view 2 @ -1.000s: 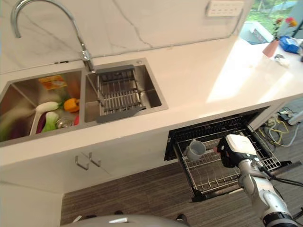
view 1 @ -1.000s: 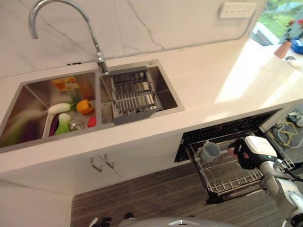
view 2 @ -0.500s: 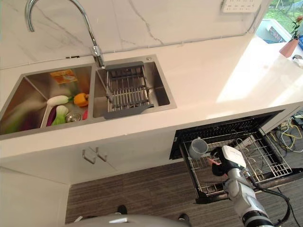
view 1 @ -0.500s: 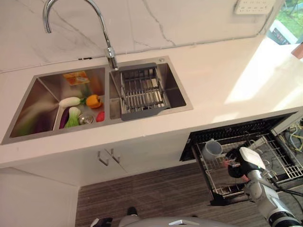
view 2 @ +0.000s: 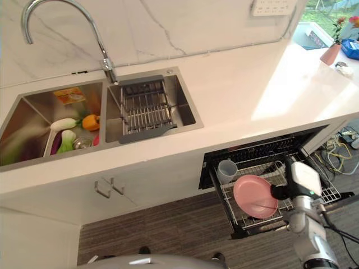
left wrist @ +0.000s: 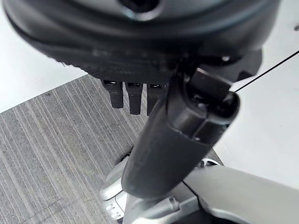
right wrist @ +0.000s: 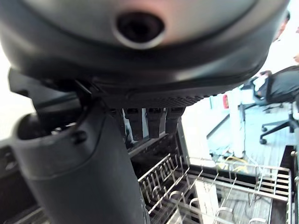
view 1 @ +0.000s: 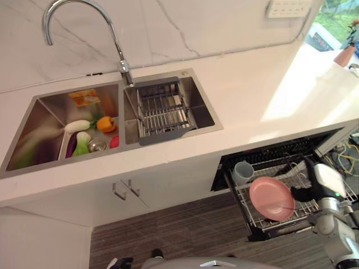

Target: Place the dishes in the dishwasher.

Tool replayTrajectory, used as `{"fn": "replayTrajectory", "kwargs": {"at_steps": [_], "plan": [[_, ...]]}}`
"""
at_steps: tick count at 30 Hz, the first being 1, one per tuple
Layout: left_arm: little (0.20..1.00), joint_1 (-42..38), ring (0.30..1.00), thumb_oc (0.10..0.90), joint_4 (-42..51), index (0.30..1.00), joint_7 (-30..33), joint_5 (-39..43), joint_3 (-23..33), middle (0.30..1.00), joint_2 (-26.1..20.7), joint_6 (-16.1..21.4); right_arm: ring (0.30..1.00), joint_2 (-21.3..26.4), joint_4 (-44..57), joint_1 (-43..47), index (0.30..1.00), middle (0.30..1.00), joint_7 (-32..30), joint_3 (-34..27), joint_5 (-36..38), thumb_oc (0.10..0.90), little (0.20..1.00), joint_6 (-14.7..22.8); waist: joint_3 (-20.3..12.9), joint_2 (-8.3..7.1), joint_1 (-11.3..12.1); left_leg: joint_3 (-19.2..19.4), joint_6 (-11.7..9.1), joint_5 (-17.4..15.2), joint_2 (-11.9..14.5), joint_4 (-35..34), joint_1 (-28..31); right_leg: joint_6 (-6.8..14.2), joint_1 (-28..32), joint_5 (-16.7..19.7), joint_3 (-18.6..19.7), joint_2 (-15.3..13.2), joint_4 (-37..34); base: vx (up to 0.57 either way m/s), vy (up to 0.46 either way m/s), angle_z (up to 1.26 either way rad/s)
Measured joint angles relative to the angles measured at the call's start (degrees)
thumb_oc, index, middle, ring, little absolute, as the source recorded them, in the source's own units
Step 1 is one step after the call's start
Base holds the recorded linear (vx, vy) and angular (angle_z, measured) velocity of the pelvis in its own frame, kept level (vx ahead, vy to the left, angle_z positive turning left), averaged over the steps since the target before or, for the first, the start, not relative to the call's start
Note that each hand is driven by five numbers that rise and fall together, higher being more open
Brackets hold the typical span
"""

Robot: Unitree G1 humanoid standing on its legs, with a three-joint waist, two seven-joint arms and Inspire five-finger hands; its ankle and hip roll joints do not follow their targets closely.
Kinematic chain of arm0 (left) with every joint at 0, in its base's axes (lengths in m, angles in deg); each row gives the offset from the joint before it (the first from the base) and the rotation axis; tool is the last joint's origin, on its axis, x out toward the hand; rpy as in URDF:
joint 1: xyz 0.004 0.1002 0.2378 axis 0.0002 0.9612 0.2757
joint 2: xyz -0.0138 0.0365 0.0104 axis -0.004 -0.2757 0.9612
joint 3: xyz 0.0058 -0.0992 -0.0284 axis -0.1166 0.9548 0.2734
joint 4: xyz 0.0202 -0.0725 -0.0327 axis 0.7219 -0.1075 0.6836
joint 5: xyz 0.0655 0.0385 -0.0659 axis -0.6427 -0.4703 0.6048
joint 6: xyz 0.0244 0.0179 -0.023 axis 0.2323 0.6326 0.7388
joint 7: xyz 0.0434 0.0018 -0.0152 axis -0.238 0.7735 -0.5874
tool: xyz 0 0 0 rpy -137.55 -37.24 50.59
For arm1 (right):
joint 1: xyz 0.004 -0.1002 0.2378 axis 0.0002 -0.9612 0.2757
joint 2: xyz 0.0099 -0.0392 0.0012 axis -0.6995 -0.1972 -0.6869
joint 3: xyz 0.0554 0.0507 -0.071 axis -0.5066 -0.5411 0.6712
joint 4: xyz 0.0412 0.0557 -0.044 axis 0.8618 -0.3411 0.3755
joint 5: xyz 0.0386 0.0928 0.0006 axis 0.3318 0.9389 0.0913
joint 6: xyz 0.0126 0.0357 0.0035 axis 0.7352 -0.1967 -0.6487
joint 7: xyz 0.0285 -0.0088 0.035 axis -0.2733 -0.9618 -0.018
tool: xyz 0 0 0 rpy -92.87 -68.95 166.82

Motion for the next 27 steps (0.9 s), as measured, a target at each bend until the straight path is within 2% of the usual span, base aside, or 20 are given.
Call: {"fn": "replayTrajectory", "kwargs": {"at_steps": [1,2,3,4,5,6,9,12,13,15,18,23,27], "plan": [[0.900,-0.5,0.900,0.800,0.0,0.900,0.0,0.0,0.0,0.900,0.0,-0.1,0.900,0.1,0.8,-0.8,0.900,0.900,-0.1,-1.4,0.1,0.800,0.900,-0.4,0.2,-0.43,-0.5,0.1,0.0,0.0,0.0,0.0,0.1,0.0,-0.1,0.0,0.2,0.1,0.0,-0.01,0.002,-0.04],[0.900,-0.5,0.900,0.800,0.1,0.900,0.1,0.0,0.0,0.900,0.1,-0.1,0.900,-0.2,2.7,-3.0,0.900,0.900,-0.5,-4.9,0.3,0.800,0.900,-0.4,0.1,-0.11,-0.6,0.2,0.0,0.0,0.0,0.0,0.1,0.0,-0.2,0.0,0.2,0.0,0.0,-0.01,-0.001,-0.06],[0.900,-0.4,0.900,0.800,0.1,0.900,0.1,0.1,0.0,0.900,0.1,-0.1,0.549,-0.2,3.3,-4.3,0.549,0.549,-2.3,-7.8,0.6,0.566,0.549,-0.2,0.1,-0.05,-0.8,0.4,0.0,0.0,0.0,0.0,0.1,0.0,-0.2,0.0,0.5,0.0,0.0,0.00,-0.002,-0.10],[0.900,-0.1,0.900,0.800,0.1,0.900,0.1,0.1,0.0,0.900,0.1,-0.1,0.300,-0.2,3.2,-4.7,0.300,0.300,-3.4,-9.4,1.1,0.400,0.300,-0.8,0.1,-0.08,-1.0,0.8,0.0,-0.1,0.1,0.0,0.1,0.0,-0.3,0.0,0.8,0.1,0.0,-0.01,-0.005,-0.16],[0.900,-0.2,0.900,0.800,0.1,0.900,0.1,0.1,-0.1,0.900,0.0,-0.1,0.300,-0.3,2.6,-5.5,0.300,0.300,-4.3,-10.7,2.5,0.400,0.300,-1.8,0.1,-0.14,-1.6,1.1,-0.1,-0.1,0.2,0.0,0.4,-0.1,-0.4,0.1,1.2,0.2,0.0,-0.01,-0.011,-0.15],[0.900,-0.6,0.900,0.800,-0.1,0.900,0.4,0.0,-0.1,0.900,-0.3,-0.3,0.300,-1.4,-5.1,-7.0,0.300,0.300,-7.5,-14.3,4.7,0.400,0.300,-1.4,-0.2,-0.55,-1.6,1.2,-0.1,-0.1,0.4,0.0,0.6,-0.1,-0.3,0.1,1.4,0.4,0.0,-0.01,-0.016,-0.13],[0.900,-0.7,0.900,0.800,0.1,0.900,0.4,0.2,-1.2,0.900,-0.9,-0.2,0.300,-2.9,-18.4,-7.3,0.300,0.300,-8.1,-15.9,10.5,0.400,0.300,-4.7,-0.7,-0.91,-1.6,1.3,0.0,-0.3,0.5,-0.1,0.0,-0.1,-0.6,0.0,1.6,0.4,0.0,0.00,-0.006,-0.02],[0.900,0.0,0.900,0.800,-0.3,0.900,0.5,0.8,-1.2,0.900,-0.3,-0.3,0.300,-8.0,-21.1,-10.0,0.300,0.300,-8.1,-15.1,15.1,0.400,0.300,-6.0,-1.3,-0.18,-3.2,1.5,0.1,-0.3,0.5,-0.3,-0.3,-0.1,-1.0,0.0,1.8,0.4,0.0,-0.01,-0.008,-0.03],[0.900,0.0,0.900,0.800,-0.8,0.900,0.5,1.1,-1.2,0.900,0.0,-0.6,0.300,-9.6,-21.4,-10.3,0.300,0.300,-7.4,-13.8,16.5,0.400,0.300,-6.2,-1.4,0.16,-4.2,1.6,0.1,-0.3,0.5,-0.3,-0.3,-0.1,-1.0,0.0,1.9,0.4,0.0,-0.01,-0.010,-0.05],[0.900,-0.3,0.900,0.800,-1.7,0.900,0.7,1.2,-1.2,0.900,0.2,-1.2,0.300,-12.6,-21.6,-10.5,0.300,0.300,-7.8,-11.2,19.4,0.400,0.300,-6.1,-1.6,0.38,-4.7,1.6,0.1,-0.3,0.5,-0.3,-0.2,-0.1,-1.1,0.1,1.9,0.4,0.0,0.00,-0.001,-0.02],[0.900,-0.1,0.900,0.800,-1.7,0.900,1.1,2.4,-1.6,0.900,0.7,-1.4,0.300,-15.2,-21.6,-9.4,0.300,0.300,-6.1,-2.5,21.9,0.400,0.300,-5.0,-2.0,0.99,-4.2,1.6,0.2,-0.3,0.5,-0.3,-0.3,0.0,-1.1,0.2,2.0,0.1,-0.1,0.00,0.000,0.00],[0.900,0.0,0.900,0.800,-1.7,0.900,1.4,2.8,-1.6,0.900,1.0,-0.9,0.300,-14.9,-19.4,-3.6,0.300,0.300,-3.8,5.4,22.3,0.400,0.300,-3.5,-2.4,1.48,-2.3,1.2,0.2,-0.2,0.0,-0.3,-0.4,0.2,-0.9,0.4,1.6,-0.4,0.0,0.00,0.006,0.04],[0.900,0.0,0.900,0.800,-1.3,0.900,1.7,2.9,-1.6,0.900,1.0,-0.7,0.300,-12.5,-21.6,-0.8,0.300,0.300,-2.8,6.9,21.8,0.400,0.300,-4.5,-2.4,1.54,-0.6,-0.8,0.5,0.3,-0.9,0.0,-2.0,0.4,-0.9,0.5,-0.3,-0.9,0.0,-0.06,0.001,0.25]]}}
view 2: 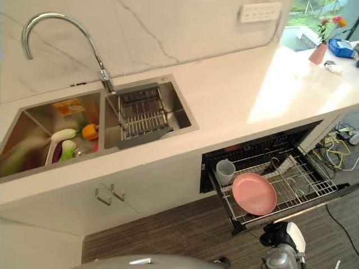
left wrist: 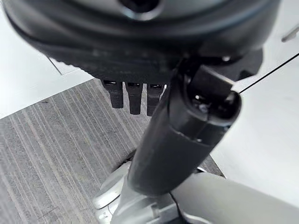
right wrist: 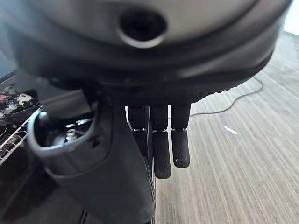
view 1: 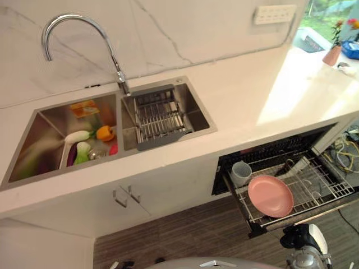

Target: Place the dishes in the dishwasher.

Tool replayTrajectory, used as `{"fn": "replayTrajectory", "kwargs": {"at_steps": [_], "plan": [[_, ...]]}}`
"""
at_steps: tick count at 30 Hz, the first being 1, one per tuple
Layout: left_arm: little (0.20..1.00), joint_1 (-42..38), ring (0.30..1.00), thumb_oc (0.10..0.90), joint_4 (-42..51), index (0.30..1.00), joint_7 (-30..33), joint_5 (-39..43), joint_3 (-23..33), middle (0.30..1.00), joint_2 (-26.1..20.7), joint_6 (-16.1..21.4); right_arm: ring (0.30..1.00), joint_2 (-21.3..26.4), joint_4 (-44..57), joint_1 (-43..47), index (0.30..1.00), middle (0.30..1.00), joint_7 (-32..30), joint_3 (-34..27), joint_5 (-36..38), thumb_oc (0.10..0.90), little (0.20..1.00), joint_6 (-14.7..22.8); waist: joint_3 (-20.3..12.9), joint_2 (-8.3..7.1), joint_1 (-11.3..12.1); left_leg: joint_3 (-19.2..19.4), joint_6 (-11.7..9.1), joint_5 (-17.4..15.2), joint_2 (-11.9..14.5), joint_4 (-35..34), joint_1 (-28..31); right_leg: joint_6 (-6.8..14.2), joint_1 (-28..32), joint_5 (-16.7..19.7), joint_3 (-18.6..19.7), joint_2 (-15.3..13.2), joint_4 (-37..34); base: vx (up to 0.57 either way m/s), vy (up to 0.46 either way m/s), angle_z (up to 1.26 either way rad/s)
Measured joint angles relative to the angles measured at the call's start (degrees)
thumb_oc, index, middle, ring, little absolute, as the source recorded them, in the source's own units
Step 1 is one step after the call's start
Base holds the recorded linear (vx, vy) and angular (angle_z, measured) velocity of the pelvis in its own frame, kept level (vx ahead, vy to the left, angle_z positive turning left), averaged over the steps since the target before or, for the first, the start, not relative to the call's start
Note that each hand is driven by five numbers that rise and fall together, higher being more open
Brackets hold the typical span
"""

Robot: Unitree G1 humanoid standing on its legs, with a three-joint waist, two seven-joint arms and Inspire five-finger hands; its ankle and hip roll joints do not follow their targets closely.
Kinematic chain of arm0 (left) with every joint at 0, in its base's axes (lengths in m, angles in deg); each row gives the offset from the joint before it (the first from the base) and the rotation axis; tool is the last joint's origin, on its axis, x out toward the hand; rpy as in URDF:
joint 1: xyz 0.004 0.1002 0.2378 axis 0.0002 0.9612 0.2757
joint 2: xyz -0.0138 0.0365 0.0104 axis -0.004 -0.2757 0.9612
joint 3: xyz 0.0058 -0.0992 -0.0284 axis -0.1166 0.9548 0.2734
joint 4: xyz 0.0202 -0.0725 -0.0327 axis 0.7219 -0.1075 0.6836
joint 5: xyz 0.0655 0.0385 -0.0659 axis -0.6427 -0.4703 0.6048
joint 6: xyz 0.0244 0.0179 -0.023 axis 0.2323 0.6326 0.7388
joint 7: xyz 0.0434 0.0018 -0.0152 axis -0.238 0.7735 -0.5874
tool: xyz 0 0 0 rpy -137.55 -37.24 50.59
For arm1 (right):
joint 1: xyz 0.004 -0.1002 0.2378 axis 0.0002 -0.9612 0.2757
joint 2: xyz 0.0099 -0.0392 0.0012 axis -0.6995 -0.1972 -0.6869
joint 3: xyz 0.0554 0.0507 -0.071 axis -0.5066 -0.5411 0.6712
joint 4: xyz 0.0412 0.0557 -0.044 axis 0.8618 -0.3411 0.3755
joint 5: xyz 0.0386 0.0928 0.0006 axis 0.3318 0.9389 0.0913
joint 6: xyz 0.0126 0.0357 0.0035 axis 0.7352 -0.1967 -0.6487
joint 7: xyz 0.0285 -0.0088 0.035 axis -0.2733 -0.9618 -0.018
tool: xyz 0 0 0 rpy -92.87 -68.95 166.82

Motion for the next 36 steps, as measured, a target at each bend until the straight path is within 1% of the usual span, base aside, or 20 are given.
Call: {"fn": "replayTrajectory", "kwargs": {"at_steps": [4,5,6,9,10,14,15,17,18,20,21,22,23,25,27,29,32,33,34,36], "plan": [[0.900,-0.3,0.900,0.800,4.1,0.900,0.0,0.8,-0.2,0.900,-0.1,1.7,0.300,4.0,-0.4,2.6,0.300,0.300,0.2,0.4,0.0,0.400,0.300,-1.1,3.0,1.10,1.4,-3.5,0.8,1.3,-0.6,0.0,-2.6,0.4,-0.3,0.4,-3.4,-0.7,-0.1,-0.07,-0.008,0.47],[0.900,-0.5,0.900,0.800,4.1,0.900,0.0,1.7,-0.4,0.900,-0.1,1.8,0.300,5.0,-0.4,3.8,0.300,0.300,0.1,0.3,-0.3,0.400,0.300,-1.1,4.0,1.81,2.0,-4.7,1.1,1.9,-0.9,0.0,-3.8,0.4,-0.2,0.4,-4.8,-0.8,0.0,-0.14,-0.010,0.45],[0.900,-0.1,0.900,0.800,4.1,0.900,-0.3,1.9,-0.5,0.900,-0.1,2.0,0.300,6.0,-0.4,5.2,0.300,0.300,0.4,0.4,-0.3,0.400,0.300,-1.3,4.4,2.05,2.7,-4.8,1.1,1.9,-0.8,-0.3,-4.6,0.4,-1.0,0.5,-4.9,-0.9,-0.1,-0.11,-0.003,0.33],[0.900,-0.7,0.900,0.800,3.7,0.900,-0.4,2.2,-2.7,0.900,0.3,2.7,0.300,12.2,-1.0,9.3,0.300,0.300,0.4,0.6,-0.4,0.400,0.300,-1.9,6.2,4.60,3.6,-8.6,1.9,3.8,-1.9,0.0,-8.4,0.2,-2.4,1.5,-8.5,-1.5,-0.1,-0.09,-0.006,0.61],[0.900,-0.8,0.900,0.800,2.6,0.900,-0.4,2.3,-3.0,0.900,0.5,2.6,0.300,14.4,-1.5,12.1,0.300,0.300,0.3,0.8,-0.5,0.400,0.300,-1.8,7.3,5.85,4.6,-9.7,2.1,4.3,-2.4,0.0,-9.1,0.3,-2.1,1.8,-9.7,-1.6,0.0,-0.15,-0.020,0.54],[0.900,-0.8,0.900,0.800,1.7,0.900,-0.3,3.7,-4.6,0.900,0.6,3.4,0.300,21.8,-5.2,21.5,0.300,0.300,0.6,3.1,-0.4,0.400,0.300,-2.3,9.5,8.81,6.2,-12.3,2.6,5.6,-3.1,-0.2,-13.3,0.1,-4.5,2.4,-12.2,-2.1,0.0,-0.10,-0.005,0.37],[0.900,-1.3,0.900,0.800,1.4,0.900,-0.4,4.0,-4.5,0.900,0.7,3.1,0.300,23.4,-5.2,23.8,0.300,0.300,0.4,3.7,-0.7,0.400,0.300,-2.2,10.7,9.36,6.3,-12.5,2.7,6.1,-3.1,0.0,-13.7,-0.1,-4.8,3.1,-12.6,-2.1,0.0,-0.05,-0.001,0.25],[0.900,-1.9,0.900,0.800,-0.8,0.900,-0.3,5.0,-4.5,0.900,0.7,3.0,0.300,24.5,-4.7,31.2,0.300,0.300,0.2,6.2,-1.7,0.400,0.300,-1.8,13.2,9.37,6.6,-12.7,3.2,6.7,-3.6,0.0,-14.5,-0.1,-5.5,3.5,-12.8,-2.3,0.0,-0.03,-0.017,0.11],[0.900,-1.7,0.900,0.800,-1.3,0.900,-0.2,5.2,-4.0,0.900,0.6,3.1,0.300,23.7,-5.7,32.0,0.300,0.300,-0.2,6.4,-1.5,0.400,0.300,-3.2,13.6,8.98,7.4,-12.8,3.3,6.7,-3.8,-0.2,-14.9,0.0,-5.4,3.5,-12.9,-2.4,0.0,-0.02,-0.017,0.04],[0.900,-2.5,0.900,0.800,-1.4,0.900,0.1,6.3,-2.6,0.900,0.5,3.1,0.300,23.5,-5.4,32.1,0.300,0.300,-0.9,7.0,-1.6,0.400,0.300,-2.4,15.0,8.02,6.8,-12.7,3.3,6.7,-3.9,0.0,-14.8,0.1,-5.7,3.6,-12.9,-2.6,-0.1,0.00,-0.009,0.03],[0.900,-3.1,0.900,0.800,-1.1,0.900,0.2,6.3,-1.9,0.900,0.5,3.3,0.422,23.2,-5.3,32.1,0.422,0.422,-0.9,7.1,-1.6,0.482,0.422,-2.2,15.9,7.26,6.7,-13.0,3.4,6.8,-4.1,0.0,-15.1,0.1,-5.7,3.6,-13.1,-2.7,0.0,0.03,-0.043,0.06],[0.900,-3.3,0.900,0.800,-0.9,0.900,0.4,6.7,-1.8,0.900,0.6,3.6,0.900,22.8,-5.3,32.3,0.900,0.900,-0.9,6.9,-1.6,0.800,0.900,-2.3,16.0,6.96,6.7,-13.0,3.4,6.8,-4.1,-0.1,-15.3,0.1,-5.6,3.6,-13.1,-2.7,0.0,0.05,-0.061,0.04],[0.900,-4.3,0.900,0.800,-0.9,0.900,0.9,7.4,-0.7,0.900,1.2,3.6,0.900,20.7,-4.9,31.6,0.900,0.900,-1.6,7.2,-1.7,0.800,0.900,-2.3,16.4,6.34,6.3,-12.9,3.2,6.7,-3.9,0.0,-14.8,0.1,-5.6,3.5,-13.0,-2.5,-0.1,0.06,-0.057,-0.05],[0.900,-6.0,0.900,0.800,-0.9,0.900,1.5,8.8,2.8,0.900,1.6,3.1,0.900,18.1,-1.2,29.6,0.900,0.900,-1.3,8.9,-2.5,0.800,0.900,0.3,17.0,5.26,6.3,-12.7,3.2,6.6,-3.2,0.0,-14.3,-0.3,-5.2,3.3,-12.6,-1.9,0.0,0.05,-0.030,-0.06],[0.900,-7.8,0.900,0.800,1.3,0.900,1.9,9.0,3.5,0.900,1.7,3.0,0.900,14.3,2.2,26.1,0.900,0.900,0.1,10.3,-3.9,0.800,0.900,4.3,17.0,4.86,6.6,-12.9,3.0,6.5,-2.7,0.0,-13.8,-0.6,-4.7,3.1,-12.3,-1.4,0.0,0.06,-0.029,0.04],[0.900,-8.4,0.900,0.800,2.8,0.900,2.3,9.0,4.2,0.900,1.7,3.5,0.900,11.1,3.5,24.6,0.900,0.900,1.2,11.3,-3.9,0.800,0.900,5.6,16.9,4.24,7.0,-13.2,2.8,6.4,-2.6,0.0,-13.2,-0.7,-3.8,2.7,-12.0,-1.3,0.0,0.06,-0.019,0.06],[0.900,-9.7,0.900,0.800,4.3,0.900,2.2,10.1,5.5,0.900,1.3,3.6,0.900,1.9,3.6,17.6,0.900,0.900,4.2,11.9,-3.9,0.800,0.900,8.0,15.8,0.97,7.3,-13.1,2.4,5.6,-2.7,0.0,-10.9,-0.1,-1.5,1.8,-11.5,-1.4,0.0,0.08,-0.013,0.02],[0.900,-9.7,0.900,0.800,4.1,0.900,1.5,11.1,6.6,0.900,1.1,3.2,0.900,-0.9,2.6,15.2,0.900,0.900,5.3,12.0,-3.8,0.800,0.900,8.7,15.0,-0.56,7.2,-13.0,2.4,5.3,-2.7,0.0,-10.1,0.0,-0.9,1.6,-11.4,-1.4,0.0,0.06,0.002,-0.07],[0.900,-8.8,0.900,0.800,2.8,0.900,0.0,12.4,7.0,0.900,-0.1,3.3,0.900,-4.8,-0.6,11.5,0.900,0.900,7.6,13.3,-3.7,0.800,0.900,7.7,12.3,-3.57,7.0,-12.6,2.0,4.7,-2.8,0.0,-9.0,0.1,0.0,1.1,-10.5,-1.6,0.0,0.05,0.003,-0.13],[0.900,-8.9,0.900,0.800,1.4,0.900,-0.9,13.3,7.2,0.900,-1.9,3.1,0.900,-7.2,-5.1,7.9,0.900,0.900,8.8,12.9,-3.6,0.800,0.900,7.4,10.2,-6.15,6.0,-12.1,2.1,4.2,-2.8,0.0,-7.9,0.2,0.7,0.6,-9.9,-1.8,0.0,0.05,0.002,-0.13]]}}
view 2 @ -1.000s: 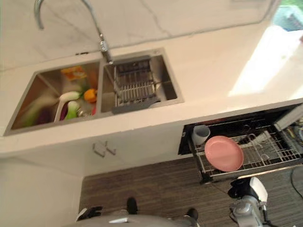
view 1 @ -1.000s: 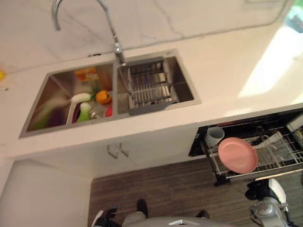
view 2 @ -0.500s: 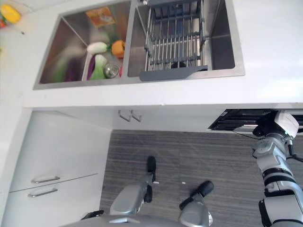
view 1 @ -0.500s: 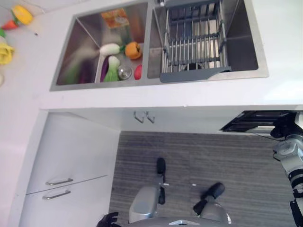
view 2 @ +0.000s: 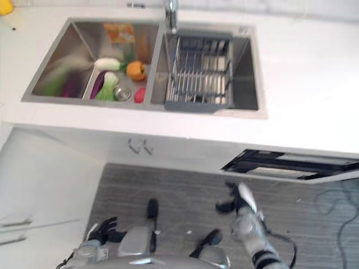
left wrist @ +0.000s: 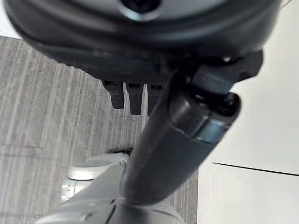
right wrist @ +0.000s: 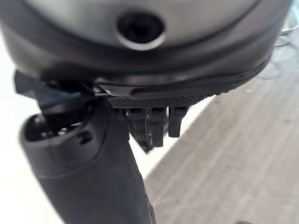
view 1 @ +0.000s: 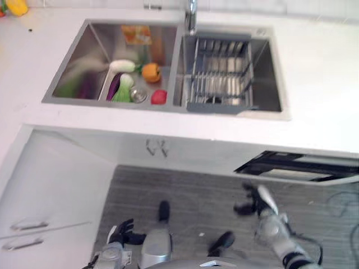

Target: Place the dishes in the dishwasher.

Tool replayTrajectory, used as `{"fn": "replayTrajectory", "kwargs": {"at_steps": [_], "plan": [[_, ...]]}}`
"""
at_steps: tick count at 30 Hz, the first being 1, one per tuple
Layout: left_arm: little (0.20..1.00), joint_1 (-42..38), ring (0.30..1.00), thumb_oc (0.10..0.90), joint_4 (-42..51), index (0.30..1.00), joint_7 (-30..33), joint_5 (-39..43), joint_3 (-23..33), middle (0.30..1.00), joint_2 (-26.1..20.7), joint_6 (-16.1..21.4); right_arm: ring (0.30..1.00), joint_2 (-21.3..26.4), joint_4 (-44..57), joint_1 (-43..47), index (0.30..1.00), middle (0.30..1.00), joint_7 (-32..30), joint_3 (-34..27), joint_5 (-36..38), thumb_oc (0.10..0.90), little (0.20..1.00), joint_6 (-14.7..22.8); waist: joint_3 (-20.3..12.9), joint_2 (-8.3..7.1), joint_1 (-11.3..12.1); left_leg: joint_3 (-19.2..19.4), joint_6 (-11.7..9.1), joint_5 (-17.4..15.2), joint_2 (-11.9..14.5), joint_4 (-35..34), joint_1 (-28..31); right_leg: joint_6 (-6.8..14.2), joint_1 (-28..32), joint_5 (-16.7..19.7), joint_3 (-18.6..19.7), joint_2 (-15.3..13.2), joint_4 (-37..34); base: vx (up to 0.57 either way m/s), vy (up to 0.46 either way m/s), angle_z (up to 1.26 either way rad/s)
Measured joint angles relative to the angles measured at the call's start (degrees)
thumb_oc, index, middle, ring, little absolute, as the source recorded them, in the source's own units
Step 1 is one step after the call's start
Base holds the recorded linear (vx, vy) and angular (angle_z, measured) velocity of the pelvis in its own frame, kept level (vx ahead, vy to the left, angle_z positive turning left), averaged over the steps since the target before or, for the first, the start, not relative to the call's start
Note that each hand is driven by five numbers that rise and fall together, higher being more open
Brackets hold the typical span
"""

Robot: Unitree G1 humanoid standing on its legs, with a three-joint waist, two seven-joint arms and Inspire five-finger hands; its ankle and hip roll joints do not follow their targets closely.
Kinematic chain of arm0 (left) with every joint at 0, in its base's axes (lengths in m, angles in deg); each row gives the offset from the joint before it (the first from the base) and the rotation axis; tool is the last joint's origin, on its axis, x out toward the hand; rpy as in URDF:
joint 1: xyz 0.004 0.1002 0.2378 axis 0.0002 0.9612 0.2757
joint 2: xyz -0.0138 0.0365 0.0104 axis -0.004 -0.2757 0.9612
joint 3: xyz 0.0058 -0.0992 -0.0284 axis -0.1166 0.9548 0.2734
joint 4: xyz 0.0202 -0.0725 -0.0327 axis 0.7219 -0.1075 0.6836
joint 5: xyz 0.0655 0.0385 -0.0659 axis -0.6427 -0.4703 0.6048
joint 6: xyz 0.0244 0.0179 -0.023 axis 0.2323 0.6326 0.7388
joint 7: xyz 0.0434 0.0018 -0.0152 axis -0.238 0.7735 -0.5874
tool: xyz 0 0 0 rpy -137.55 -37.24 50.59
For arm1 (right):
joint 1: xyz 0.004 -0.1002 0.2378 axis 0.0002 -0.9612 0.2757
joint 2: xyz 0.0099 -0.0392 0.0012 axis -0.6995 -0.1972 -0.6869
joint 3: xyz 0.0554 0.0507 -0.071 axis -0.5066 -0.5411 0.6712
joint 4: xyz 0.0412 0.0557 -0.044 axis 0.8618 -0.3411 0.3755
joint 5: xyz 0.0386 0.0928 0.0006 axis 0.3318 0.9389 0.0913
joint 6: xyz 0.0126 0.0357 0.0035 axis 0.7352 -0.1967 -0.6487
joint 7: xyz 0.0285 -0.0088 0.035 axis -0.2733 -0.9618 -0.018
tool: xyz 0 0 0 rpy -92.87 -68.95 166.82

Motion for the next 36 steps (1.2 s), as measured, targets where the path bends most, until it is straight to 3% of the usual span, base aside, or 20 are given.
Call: {"fn": "replayTrajectory", "kwargs": {"at_steps": [2,4,8,10,13,14,16,18,19,20,21,22,24,26,27,28,30,31,33,36], "plan": [[0.900,0.4,0.900,0.800,-3.9,0.900,-1.8,1.9,0.0,0.900,-1.8,-0.6,0.900,-2.1,-6.4,-2.8,0.900,0.900,1.4,-1.3,2.5,0.800,0.900,-1.8,-3.0,-2.18,-1.0,1.9,-0.2,-1.0,0.1,-0.1,1.9,0.1,1.0,-0.3,2.1,-0.2,0.0,0.04,0.039,-0.38],[0.900,0.9,0.900,0.800,-4.6,0.900,-2.5,1.9,-0.1,0.900,-2.0,-1.2,0.900,-1.9,-10.2,-4.8,0.900,0.900,2.2,-1.3,3.4,0.800,0.900,-1.9,-4.3,-2.41,-2.2,3.1,-0.2,-1.5,0.2,-0.1,3.5,0.2,1.4,-0.5,3.2,-0.4,0.0,0.03,0.071,-0.45],[0.900,2.6,0.900,0.800,-8.3,0.900,-4.5,2.0,-0.5,0.900,-1.4,-1.5,0.900,-2.0,-20.0,-5.1,0.900,0.900,5.3,-1.3,5.3,0.800,0.900,-3.4,-8.0,-0.73,-3.3,7.0,-0.8,-2.9,1.1,-0.4,6.3,0.2,1.7,-0.5,7.3,-0.4,0.0,0.03,0.078,-0.48],[0.900,2.3,0.900,0.800,-8.8,0.900,-5.0,2.0,-0.6,0.900,-0.2,-2.3,0.900,-2.4,-21.7,-6.5,0.900,0.900,8.0,-4.3,11.0,0.800,0.900,-4.3,-9.1,0.52,-3.7,7.7,-0.8,-3.1,1.3,-0.4,6.9,0.5,1.8,-0.8,7.9,-0.3,0.0,0.06,0.100,-0.22],[0.900,2.5,0.900,0.800,-10.3,0.900,-5.8,1.8,-0.8,0.900,0.6,-2.5,0.900,-2.1,-25.8,-6.9,0.900,0.900,10.1,-6.6,16.4,0.800,0.900,-4.4,-10.6,0.83,-3.9,7.9,-0.7,-3.4,0.8,-0.2,7.7,0.5,2.0,-0.9,8.0,-0.9,0.5,0.01,0.210,-0.02],[0.900,2.3,0.900,0.800,-10.6,0.900,-5.9,1.8,-1.5,0.900,0.7,-2.4,0.900,-2.1,-27.1,-6.1,0.900,0.900,10.4,-6.7,17.6,0.800,0.900,-4.4,-10.7,0.84,-4.0,7.8,-0.5,-3.5,0.6,0.0,8.0,0.9,1.9,-1.6,8.0,-1.5,2.0,0.00,0.144,0.06],[0.900,1.6,0.900,0.800,-11.2,0.900,-5.7,1.7,-3.5,0.900,1.1,-2.6,0.900,-1.4,-28.8,-4.6,0.900,0.900,10.8,-8.8,20.3,0.800,0.900,-4.7,-10.3,0.75,-4.4,8.7,2.3,-6.4,0.1,4.4,6.5,1.8,-0.2,-4.0,8.4,-4.7,9.4,-0.07,0.112,0.08],[0.900,1.6,0.900,0.800,-11.3,0.900,-5.9,1.6,-3.6,0.900,0.6,-2.4,0.900,-1.8,-28.7,-4.3,0.900,0.900,10.9,-8.9,21.7,0.800,0.900,-4.5,-10.5,-0.25,-4.9,8.8,1.9,-6.4,-1.4,3.0,7.8,2.1,-0.5,-4.2,9.5,-6.6,12.3,-0.01,0.100,0.13],[0.900,0.0,0.900,0.800,-12.1,0.900,-5.6,1.5,-6.1,0.900,1.0,-2.6,0.900,-1.2,-29.3,-2.4,0.900,0.900,10.5,-11.0,24.0,0.800,0.900,-4.6,-9.3,1.59,-5.7,8.1,3.2,-6.2,-1.2,2.2,8.2,1.6,-4.2,-4.1,12.8,-8.4,20.9,0.03,-0.014,0.22],[0.900,-0.5,0.900,0.800,-12.4,0.900,-5.6,1.4,-8.4,0.900,1.2,-2.3,0.900,-0.3,-29.2,-0.9,0.900,0.900,10.2,-10.9,26.4,0.800,0.900,-4.7,-7.9,3.23,-6.3,7.2,3.9,-5.1,-0.7,0.9,8.5,2.0,-8.5,-5.5,20.8,-7.7,25.5,0.03,-0.046,0.28],[0.900,-0.7,0.900,0.800,-13.2,0.900,-5.7,1.4,-9.2,0.900,0.9,-2.3,0.900,-0.4,-28.8,0.0,0.900,0.900,10.2,-10.8,28.2,0.800,0.900,-4.4,-8.0,2.95,-7.0,6.8,4.0,-5.0,0.0,0.5,8.1,3.1,-10.1,-7.7,29.3,-4.8,22.0,0.06,-0.105,0.21],[0.900,-1.6,0.900,0.800,-13.9,0.900,-5.7,1.2,-9.2,0.900,-0.1,-2.3,0.900,-1.2,-28.7,0.4,0.900,0.900,10.5,-10.8,29.3,0.800,0.900,-4.2,-7.6,2.60,-6.9,6.3,4.0,-4.9,-0.2,0.4,7.7,3.2,-10.5,-8.1,31.0,-4.1,18.2,0.09,-0.174,0.22],[0.900,-2.2,0.900,0.800,-15.7,0.900,-5.7,0.9,-7.8,0.900,-1.9,-1.9,0.900,-4.2,-28.7,0.9,0.900,0.900,10.8,-8.0,29.2,0.800,0.900,-4.2,-7.7,-0.44,-6.6,5.5,3.5,-3.7,-0.9,-0.3,8.0,2.6,-10.5,-8.2,33.3,-2.1,14.9,0.08,-0.208,0.38],[0.900,-2.4,0.900,0.800,-16.6,0.900,-5.5,0.5,-6.7,0.900,-2.1,-1.9,0.900,-5.1,-28.9,0.3,0.900,0.900,11.1,-7.2,29.1,0.800,0.900,-4.1,-8.1,-1.23,-6.2,4.9,3.5,-3.7,-1.1,-0.3,7.9,1.9,-9.4,-8.4,32.5,-0.5,13.5,0.05,-0.124,0.48],[0.900,-2.1,0.900,0.800,-16.5,0.900,-5.3,0.4,-6.8,0.900,-1.5,-1.9,0.900,-4.9,-29.1,-0.1,0.900,0.900,11.4,-7.2,29.1,0.800,0.900,-4.2,-8.2,-0.73,-6.4,4.4,3.5,-3.7,-0.8,-0.4,8.0,0.0,-7.7,-6.4,30.8,0.2,11.4,0.07,-0.122,0.65],[0.900,-1.0,0.900,0.800,-16.2,0.900,-5.2,0.4,-6.8,0.900,-0.2,-1.9,0.900,-3.6,-29.3,-1.2,0.900,0.900,11.5,-7.6,29.0,0.800,0.900,-4.3,-9.6,1.27,-6.1,4.6,2.4,-3.5,1.0,-0.3,7.9,-0.6,-5.5,-5.8,28.8,2.1,7.6,0.11,-0.204,0.64],[0.900,2.2,0.900,0.800,-16.2,0.900,-5.1,0.4,-6.8,0.900,1.5,-2.4,0.900,-2.8,-30.1,-1.8,0.900,0.900,11.6,-7.6,28.8,0.800,0.900,-4.2,-10.6,2.97,-6.0,4.5,0.3,-3.3,3.1,0.0,8.7,-1.5,-1.7,-3.6,27.9,4.9,1.5,0.07,-0.159,0.15],[0.900,2.2,0.900,0.800,-16.2,0.900,-5.1,0.4,-6.8,0.900,1.5,-2.4,0.900,-2.8,-30.1,-1.8,0.900,0.900,11.6,-7.6,28.8,0.800,0.900,-4.2,-10.6,2.97,-6.0,4.5,0.3,-3.3,3.1,0.0,8.7,-1.5,-1.7,-3.6,27.9,4.9,1.5,0.01,-0.076,0.01],[0.900,4.2,0.900,0.800,-15.7,0.900,-4.9,0.4,-6.9,0.900,1.9,-2.3,0.900,-2.8,-29.9,-2.9,0.900,0.900,11.5,-7.2,28.5,0.800,0.900,-4.2,-11.2,4.22,-5.9,4.4,-1.9,-3.5,5.5,0.5,9.7,-3.3,0.1,-3.1,27.8,8.0,-0.4,0.01,-0.055,-0.04],[0.900,3.8,0.900,0.800,-15.6,0.900,-4.9,0.4,-6.9,0.900,1.9,-2.3,0.900,-2.5,-29.4,-2.9,0.900,0.900,11.6,-6.2,28.4,0.800,0.900,-4.3,-11.2,4.55,-6.1,4.3,-2.0,-3.5,6.6,0.7,9.7,-3.9,0.1,-3.5,28.0,9.1,-0.3,0.00,-0.064,-0.06]]}}
